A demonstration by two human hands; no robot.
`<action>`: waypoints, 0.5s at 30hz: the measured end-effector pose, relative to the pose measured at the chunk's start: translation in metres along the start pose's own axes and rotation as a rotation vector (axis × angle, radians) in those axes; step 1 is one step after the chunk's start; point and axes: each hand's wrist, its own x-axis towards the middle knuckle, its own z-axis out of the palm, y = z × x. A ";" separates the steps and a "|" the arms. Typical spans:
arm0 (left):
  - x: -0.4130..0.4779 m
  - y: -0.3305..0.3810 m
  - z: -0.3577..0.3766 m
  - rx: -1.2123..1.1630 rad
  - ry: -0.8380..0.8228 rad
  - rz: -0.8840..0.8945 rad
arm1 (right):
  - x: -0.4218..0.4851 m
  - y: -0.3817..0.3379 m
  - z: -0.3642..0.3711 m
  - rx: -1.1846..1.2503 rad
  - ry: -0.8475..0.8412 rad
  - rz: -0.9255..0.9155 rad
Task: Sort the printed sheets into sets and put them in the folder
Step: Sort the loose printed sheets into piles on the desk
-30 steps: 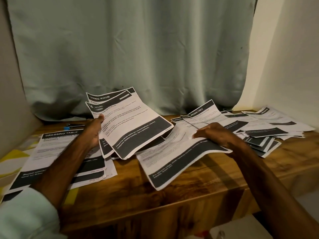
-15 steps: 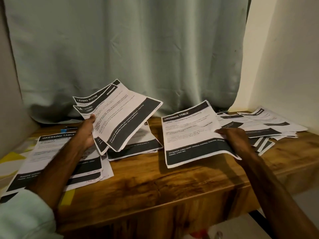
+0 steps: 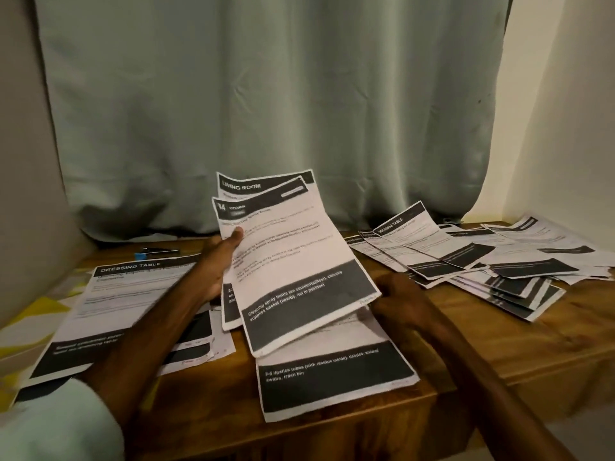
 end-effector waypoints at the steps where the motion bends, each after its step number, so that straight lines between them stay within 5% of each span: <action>1: 0.000 -0.002 0.002 0.026 0.001 0.014 | 0.003 -0.006 -0.004 -0.047 0.049 -0.048; 5: 0.003 -0.007 0.003 0.084 0.009 0.043 | 0.032 -0.021 -0.015 0.163 0.192 -0.124; 8: 0.005 -0.011 0.004 0.099 0.019 0.106 | 0.050 -0.033 -0.009 0.645 -0.044 -0.025; 11: 0.004 -0.015 0.005 0.110 0.038 0.145 | 0.060 -0.047 0.001 0.689 -0.165 -0.039; 15: 0.007 -0.013 0.002 0.076 0.069 0.176 | 0.087 -0.058 0.011 0.711 -0.049 -0.057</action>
